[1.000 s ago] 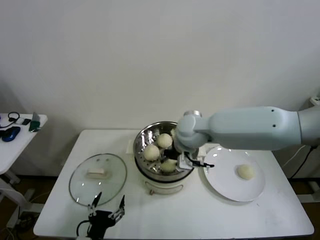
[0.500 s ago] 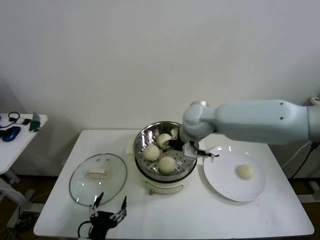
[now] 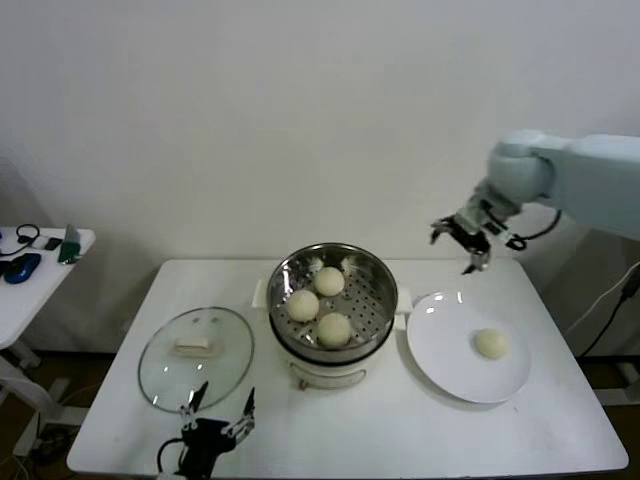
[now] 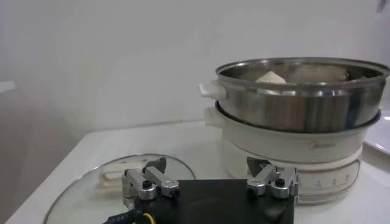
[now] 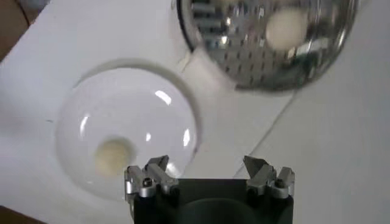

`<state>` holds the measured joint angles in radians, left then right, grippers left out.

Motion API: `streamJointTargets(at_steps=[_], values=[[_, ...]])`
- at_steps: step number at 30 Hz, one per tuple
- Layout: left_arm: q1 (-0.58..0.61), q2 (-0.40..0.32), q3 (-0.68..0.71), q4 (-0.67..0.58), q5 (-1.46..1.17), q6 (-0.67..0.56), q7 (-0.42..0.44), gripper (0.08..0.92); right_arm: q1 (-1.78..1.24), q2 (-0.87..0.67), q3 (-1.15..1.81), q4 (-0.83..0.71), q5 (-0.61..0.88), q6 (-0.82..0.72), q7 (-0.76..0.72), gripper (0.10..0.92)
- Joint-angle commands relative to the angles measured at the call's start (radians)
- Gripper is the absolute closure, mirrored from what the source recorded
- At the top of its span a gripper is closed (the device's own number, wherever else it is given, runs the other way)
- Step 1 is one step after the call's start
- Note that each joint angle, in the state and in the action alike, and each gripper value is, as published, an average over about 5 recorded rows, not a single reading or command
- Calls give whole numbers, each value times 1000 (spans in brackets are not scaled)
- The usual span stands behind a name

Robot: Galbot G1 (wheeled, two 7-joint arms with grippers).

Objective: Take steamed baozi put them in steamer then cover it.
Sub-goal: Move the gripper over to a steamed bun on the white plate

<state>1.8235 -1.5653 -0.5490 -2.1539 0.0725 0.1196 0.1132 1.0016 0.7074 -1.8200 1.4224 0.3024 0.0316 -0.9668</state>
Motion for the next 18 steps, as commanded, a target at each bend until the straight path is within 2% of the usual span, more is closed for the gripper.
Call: streamJointTargets(at_steps=[1, 8, 18], values=[[-1, 2, -4, 3, -3, 2, 2, 177, -330, -282, 177, -84, 5, -155, -29, 203], [1, -3, -10, 5, -1, 3, 2, 177, -756, -267, 539, -202, -118, -173, -20, 203], [6, -16, -14, 21, 6, -1, -1, 177, -886, -135, 665, -355, -183, -139, 0, 203]])
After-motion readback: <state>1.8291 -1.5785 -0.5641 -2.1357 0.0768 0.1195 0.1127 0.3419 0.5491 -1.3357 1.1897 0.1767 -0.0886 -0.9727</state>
